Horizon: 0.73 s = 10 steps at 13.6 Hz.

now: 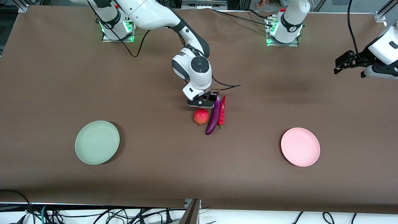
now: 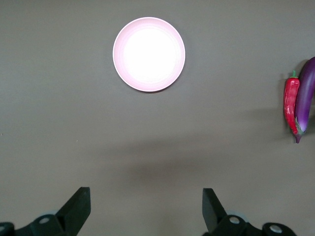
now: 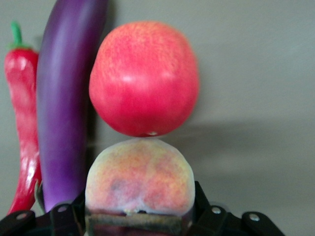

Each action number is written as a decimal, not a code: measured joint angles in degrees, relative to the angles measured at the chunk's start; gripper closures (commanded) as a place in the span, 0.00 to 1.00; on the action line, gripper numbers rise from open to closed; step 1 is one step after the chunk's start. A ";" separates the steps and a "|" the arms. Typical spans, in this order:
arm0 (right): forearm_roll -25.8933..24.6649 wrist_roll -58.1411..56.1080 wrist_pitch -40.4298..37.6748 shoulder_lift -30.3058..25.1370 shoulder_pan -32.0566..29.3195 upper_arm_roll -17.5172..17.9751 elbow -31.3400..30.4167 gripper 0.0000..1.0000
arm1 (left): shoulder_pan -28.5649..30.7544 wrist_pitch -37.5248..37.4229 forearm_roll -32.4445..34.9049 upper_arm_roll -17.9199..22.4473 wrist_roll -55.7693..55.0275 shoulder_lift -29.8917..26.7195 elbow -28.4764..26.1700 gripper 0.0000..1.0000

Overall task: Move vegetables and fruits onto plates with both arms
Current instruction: 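Grasp the cut peach with the right gripper and lift it, then place the peach on the green plate while the left gripper reaches the chili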

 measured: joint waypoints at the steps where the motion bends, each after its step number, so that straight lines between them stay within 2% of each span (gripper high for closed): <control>1: 0.00 -1.92 -4.74 -0.93 -1.08 -0.09 1.93 0.46 | 0.00 -0.16 0.00 -0.04 0.00 0.48 0.21 0.00; 3: 0.06 -7.92 -12.50 -3.44 -3.90 -0.31 4.14 0.46 | -0.10 -2.17 0.00 -0.20 0.00 2.78 1.99 0.00; 6: 0.39 -17.90 -19.12 -6.60 -9.58 -0.51 4.34 0.46 | -0.36 -7.21 0.00 -0.37 0.00 8.23 7.89 0.00; 10: 0.40 -32.29 -20.23 -7.20 -17.93 -2.04 4.33 0.46 | -0.65 -9.04 0.00 -0.40 0.00 11.20 10.21 0.00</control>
